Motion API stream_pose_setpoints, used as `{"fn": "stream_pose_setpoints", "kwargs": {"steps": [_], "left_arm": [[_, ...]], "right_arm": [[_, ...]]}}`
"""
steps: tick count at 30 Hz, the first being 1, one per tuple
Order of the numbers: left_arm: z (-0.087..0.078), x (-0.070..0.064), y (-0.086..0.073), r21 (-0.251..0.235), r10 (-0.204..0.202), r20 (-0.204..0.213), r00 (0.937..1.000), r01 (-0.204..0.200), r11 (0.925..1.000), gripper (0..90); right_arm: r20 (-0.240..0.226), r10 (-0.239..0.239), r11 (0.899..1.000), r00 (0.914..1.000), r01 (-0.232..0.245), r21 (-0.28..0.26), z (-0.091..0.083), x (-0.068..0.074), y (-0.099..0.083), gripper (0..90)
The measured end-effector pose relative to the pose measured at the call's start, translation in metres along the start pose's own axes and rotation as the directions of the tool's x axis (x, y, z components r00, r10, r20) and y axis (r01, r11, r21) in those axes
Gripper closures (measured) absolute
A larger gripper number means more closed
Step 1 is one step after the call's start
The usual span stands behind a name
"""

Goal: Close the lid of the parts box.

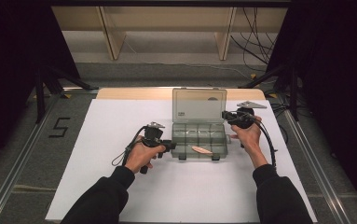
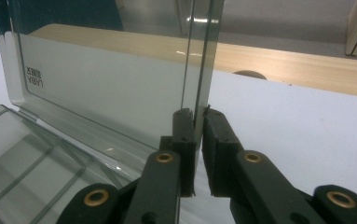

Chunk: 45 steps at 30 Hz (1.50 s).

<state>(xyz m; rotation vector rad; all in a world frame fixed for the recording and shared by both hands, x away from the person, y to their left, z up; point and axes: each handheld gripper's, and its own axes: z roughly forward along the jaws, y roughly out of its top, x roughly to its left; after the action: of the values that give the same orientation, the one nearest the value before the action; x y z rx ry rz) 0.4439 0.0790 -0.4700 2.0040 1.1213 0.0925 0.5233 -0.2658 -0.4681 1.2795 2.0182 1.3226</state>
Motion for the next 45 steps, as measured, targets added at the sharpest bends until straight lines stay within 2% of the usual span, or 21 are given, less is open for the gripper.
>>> {"fn": "stream_pose_setpoints", "kwargs": {"steps": [1, 4, 5, 7, 10, 12, 16, 17, 18, 23, 25, 27, 28, 29, 31, 34, 35, 37, 40, 42, 45], "left_arm": [[0.0, 0.0, 0.0, -0.001, -0.001, 0.0, 1.0, 0.001, 1.0, 68.8], [0.0, 0.0, 0.0, 0.001, 0.003, -0.001, 1.0, -0.003, 1.0, 68.7], [0.0, 0.0, 0.0, 0.001, 0.004, -0.001, 1.0, -0.004, 1.0, 68.7], [0.0, 0.0, 0.0, 0.001, 0.004, -0.001, 1.0, -0.004, 1.0, 68.7], [0.0, 0.0, 0.0, 0.0, 0.007, -0.003, 1.0, -0.007, 1.0, 68.7], [0.0, 0.0, 0.0, 0.0, 0.011, -0.005, 0.9999, -0.011, 0.9999, 68.7], [0.0, -0.001, 0.0, -0.001, 0.02, -0.008, 0.9998, -0.02, 0.9998, 68.5], [0.0, -0.001, 0.0, -0.003, 0.017, -0.007, 0.9998, -0.017, 0.9998, 68.5], [0.0, -0.001, 0.0, -0.005, 0.013, -0.009, 0.9999, -0.013, 0.9999, 68.6], [0.0, -0.001, 0.0, -0.003, 0.017, -0.009, 0.9998, -0.017, 0.9998, 68.4], [0.0, -0.001, 0.0, 0.0, 0.023, -0.015, 0.9996, -0.023, 0.9997, 68.4], [0.0, -0.001, 0.0, -0.004, 0.019, -0.012, 0.9998, -0.019, 0.9998, 68.3], [0.0, -0.001, 0.0, -0.004, 0.018, -0.012, 0.9998, -0.018, 0.9998, 68.3], [0.0, -0.001, 0.0, -0.002, 0.02, -0.012, 0.9997, -0.02, 0.9998, 68.3], [0.0, -0.001, 0.0, -0.002, 0.02, -0.013, 0.9997, -0.02, 0.9998, 68.2], [0.001, -0.002, 0.0, -0.005, 0.019, -0.013, 0.9997, -0.019, 0.9998, 67.9], [0.0, -0.001, 0.0, 0.004, 0.029, -0.015, 0.9995, -0.029, 0.9996, 67.5], [0.0, -0.001, 0.001, 0.002, 0.031, -0.024, 0.9992, -0.031, 0.9995, 65.0], [0.0, 0.001, 0.002, 0.0, 0.033, -0.033, 0.9989, -0.033, 0.9994, 57.2], [-0.001, 0.003, 0.005, -0.025, 0.028, -0.034, 0.999, -0.029, 0.9993, 52.2], [-0.005, 0.003, 0.013, -0.045, 0.059, -0.032, 0.9978, -0.06, 0.9972, 40.6]], "right_arm": [[-0.004, 0.009, 1.0, 0.9999, -0.009, 0.004, 0.0, 0.001, 0.0, 83.8], [0.004, -0.007, 1.0, 1.0, 0.007, -0.008, -0.001, 0.001, -0.001, 83.7], [0.014, -0.017, 1.0, 0.9997, 0.017, 0.014, -0.003, 0.001, -0.001, 83.7], [0.012, -0.031, 0.999, 0.9994, 0.031, -0.025, 0.0, 0.001, -0.003, 83.7], [0.009, -0.011, 1.0, 0.9999, 0.011, -0.013, -0.001, 0.002, -0.002, 83.7], [0.012, -0.007, 1.0, 0.9999, 0.007, -0.024, -0.001, 0.003, -0.003, 83.7], [0.024, -0.03, 0.999, 0.9993, 0.03, -0.017, -0.002, 0.003, -0.004, 83.6], [0.027, -0.032, 0.999, 0.9991, 0.032, 0.0, -0.004, 0.004, -0.003, 83.6], [0.024, -0.033, 0.999, 0.9992, 0.033, -0.031, -0.001, 0.004, -0.004, 83.6], [0.025, -0.042, 0.997, 0.9988, 0.044, -0.063, -0.001, 0.003, -0.007, 83.7], [0.023, -0.04, 0.998, 0.9989, 0.041, -0.046, -0.002, 0.004, -0.007, 83.7], [0.026, -0.041, 0.997, 0.9988, 0.042, -0.058, -0.002, 0.004, -0.008, 83.6], [0.028, -0.045, 0.999, 0.9986, 0.046, -0.03, -0.005, 0.004, -0.008, 83.6], [0.025, -0.039, 0.999, 0.9989, 0.039, -0.026, -0.005, 0.005, -0.008, 83.6], [0.033, -0.058, 0.996, 0.9978, 0.06, -0.07, -0.001, 0.004, -0.009, 83.6], [0.033, -0.059, 0.996, 0.9977, 0.061, -0.066, -0.002, 0.005, -0.009, 83.6], [0.034, -0.064, 0.995, 0.9973, 0.067, -0.077, -0.001, 0.005, -0.01, 83.5], [0.037, -0.064, 0.996, 0.9972, 0.066, -0.059, -0.003, 0.005, -0.009, 83.6], [0.037, -0.065, 0.996, 0.9972, 0.067, -0.06, -0.003, 0.005, -0.009, 83.5], [0.037, -0.066, 0.996, 0.9971, 0.068, -0.06, -0.003, 0.005, -0.01, 83.5], [0.04, -0.071, 0.997, 0.9967, 0.073, -0.04, -0.004, 0.005, -0.009, 83.4]]}}
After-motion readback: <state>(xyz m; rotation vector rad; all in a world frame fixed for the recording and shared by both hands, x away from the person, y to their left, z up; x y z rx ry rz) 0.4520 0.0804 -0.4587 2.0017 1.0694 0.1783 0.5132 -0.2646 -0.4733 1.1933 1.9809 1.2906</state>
